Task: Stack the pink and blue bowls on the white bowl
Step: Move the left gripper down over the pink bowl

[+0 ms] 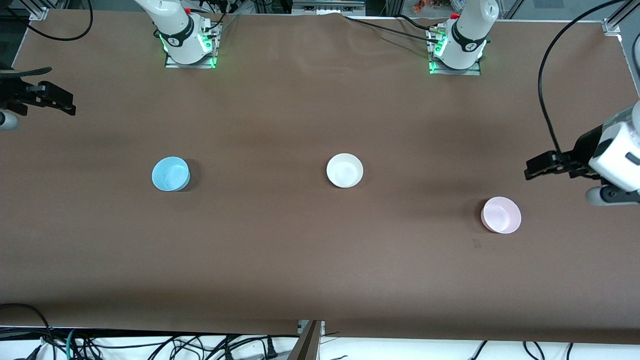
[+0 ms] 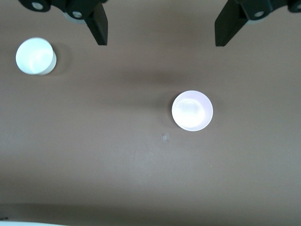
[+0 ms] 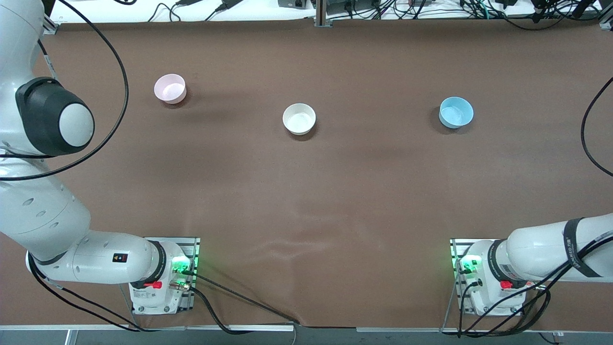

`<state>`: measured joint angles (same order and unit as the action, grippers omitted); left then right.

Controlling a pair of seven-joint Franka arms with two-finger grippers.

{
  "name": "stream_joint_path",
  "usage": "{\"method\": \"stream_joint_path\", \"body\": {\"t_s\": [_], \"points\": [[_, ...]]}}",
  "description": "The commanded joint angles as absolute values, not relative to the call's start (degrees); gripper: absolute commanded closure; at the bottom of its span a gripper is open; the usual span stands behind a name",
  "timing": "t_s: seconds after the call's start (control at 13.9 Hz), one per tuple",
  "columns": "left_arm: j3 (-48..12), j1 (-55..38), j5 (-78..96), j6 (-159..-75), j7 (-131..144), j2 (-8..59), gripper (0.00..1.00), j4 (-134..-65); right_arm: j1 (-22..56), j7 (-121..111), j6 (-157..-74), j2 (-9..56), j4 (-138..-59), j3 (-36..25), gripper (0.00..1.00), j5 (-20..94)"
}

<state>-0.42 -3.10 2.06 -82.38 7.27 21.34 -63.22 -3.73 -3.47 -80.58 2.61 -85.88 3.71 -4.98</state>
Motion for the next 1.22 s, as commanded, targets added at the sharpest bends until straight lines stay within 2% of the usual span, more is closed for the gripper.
{"method": "stream_joint_path", "body": {"t_s": [0.0,0.29,0.5,0.72,1.01,1.15], "points": [[-0.5,-2.7,2.4,-79.5,4.5,19.3,0.00,-63.0,-4.6,-3.9,-79.5,-0.7,-89.0,4.7,0.00,-4.7],[-0.3,-2.7,2.8,-79.5,5.0,19.9,0.00,-64.2,-4.4,-7.7,-78.8,-0.4,-89.0,4.3,0.00,-4.3],[-0.3,0.3,3.3,-81.2,4.0,23.5,0.00,-66.3,-4.2,-3.9,-78.7,0.4,-88.3,4.3,0.00,-4.0],[-0.4,3.9,2.6,-95.9,3.8,26.9,0.00,-74.8,-4.2,-3.8,-78.8,0.4,-88.1,4.3,0.00,-4.0],[-0.5,10.1,3.2,-118.6,-6.2,29.2,0.00,-90.3,-4.3,-4.1,-79.3,0.8,-88.0,4.2,0.00,-3.9],[-0.5,10.3,3.3,-126.2,-6.8,30.1,0.00,-96.0,-4.4,-4.6,-78.9,2.5,-86.2,4.2,0.00,-3.9]]}}
